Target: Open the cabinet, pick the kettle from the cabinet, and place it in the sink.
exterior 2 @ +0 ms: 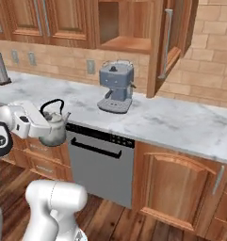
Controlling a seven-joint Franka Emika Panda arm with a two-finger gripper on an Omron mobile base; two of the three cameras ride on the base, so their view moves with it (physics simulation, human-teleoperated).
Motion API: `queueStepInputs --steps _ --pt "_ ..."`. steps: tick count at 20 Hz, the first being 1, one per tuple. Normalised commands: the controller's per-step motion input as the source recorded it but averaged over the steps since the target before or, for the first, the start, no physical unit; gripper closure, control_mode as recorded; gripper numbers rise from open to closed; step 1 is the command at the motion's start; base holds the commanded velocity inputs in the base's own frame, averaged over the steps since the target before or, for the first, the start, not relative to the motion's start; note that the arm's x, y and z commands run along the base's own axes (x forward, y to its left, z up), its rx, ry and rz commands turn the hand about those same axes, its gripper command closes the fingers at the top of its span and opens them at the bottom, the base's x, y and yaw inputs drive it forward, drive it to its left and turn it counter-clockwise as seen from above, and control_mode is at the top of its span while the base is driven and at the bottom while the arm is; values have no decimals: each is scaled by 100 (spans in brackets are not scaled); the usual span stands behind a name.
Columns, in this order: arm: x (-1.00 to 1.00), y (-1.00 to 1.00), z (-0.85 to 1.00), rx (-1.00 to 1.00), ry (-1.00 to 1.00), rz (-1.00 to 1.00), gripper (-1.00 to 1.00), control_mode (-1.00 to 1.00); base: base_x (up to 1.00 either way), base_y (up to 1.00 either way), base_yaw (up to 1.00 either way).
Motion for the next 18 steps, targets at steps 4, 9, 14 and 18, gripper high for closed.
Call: queueStepInputs --steps 4,9,14,18 --pt "0 0 0 0 0 0 100 100 -15 18 82" --pt "0 0 0 0 0 0 100 100 -12 19 78" --pt "0 0 0 0 0 0 100 100 -9 19 75" --pt "0 0 0 0 0 0 100 100 -9 18 78"
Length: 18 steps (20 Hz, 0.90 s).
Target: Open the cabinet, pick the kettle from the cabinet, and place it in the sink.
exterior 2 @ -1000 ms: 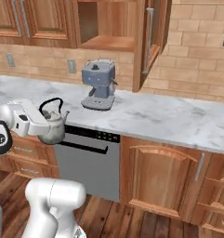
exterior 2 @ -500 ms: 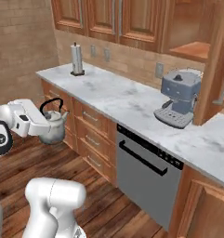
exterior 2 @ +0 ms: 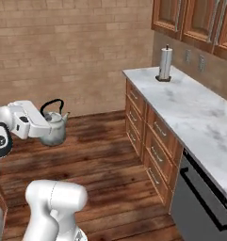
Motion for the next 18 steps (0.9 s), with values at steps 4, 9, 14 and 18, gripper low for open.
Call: queueStepInputs --steps 4,9,14,18 --pt "0 0 0 0 0 0 100 100 -11 15 82" --pt "0 0 0 0 0 0 100 100 -11 13 83" --pt "0 0 0 0 0 0 100 100 -9 16 80" --pt "0 0 0 0 0 0 100 100 -7 17 78"
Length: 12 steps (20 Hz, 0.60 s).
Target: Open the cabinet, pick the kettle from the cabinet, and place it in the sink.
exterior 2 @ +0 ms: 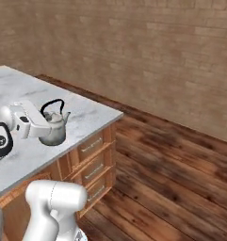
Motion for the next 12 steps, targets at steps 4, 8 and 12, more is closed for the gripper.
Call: queueStepInputs --steps 4,8,12 --pt "0 0 0 0 0 0 100 100 -5 19 76" --pt "0 0 0 0 0 0 100 100 -5 21 73" --pt "0 0 0 0 0 0 100 100 -1 23 65"
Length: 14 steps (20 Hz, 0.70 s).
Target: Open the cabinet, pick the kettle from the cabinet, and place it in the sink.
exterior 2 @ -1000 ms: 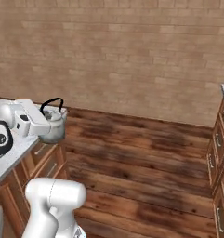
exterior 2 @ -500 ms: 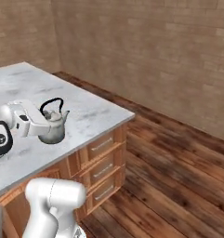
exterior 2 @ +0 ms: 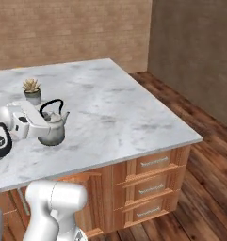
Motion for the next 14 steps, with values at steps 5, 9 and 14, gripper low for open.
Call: queueStepInputs --steps 5,9,14 --pt "0 0 0 0 0 0 100 100 0 22 40" --pt "0 0 0 0 0 0 100 100 6 20 16" --pt "0 0 0 0 0 0 100 100 4 40 -21"
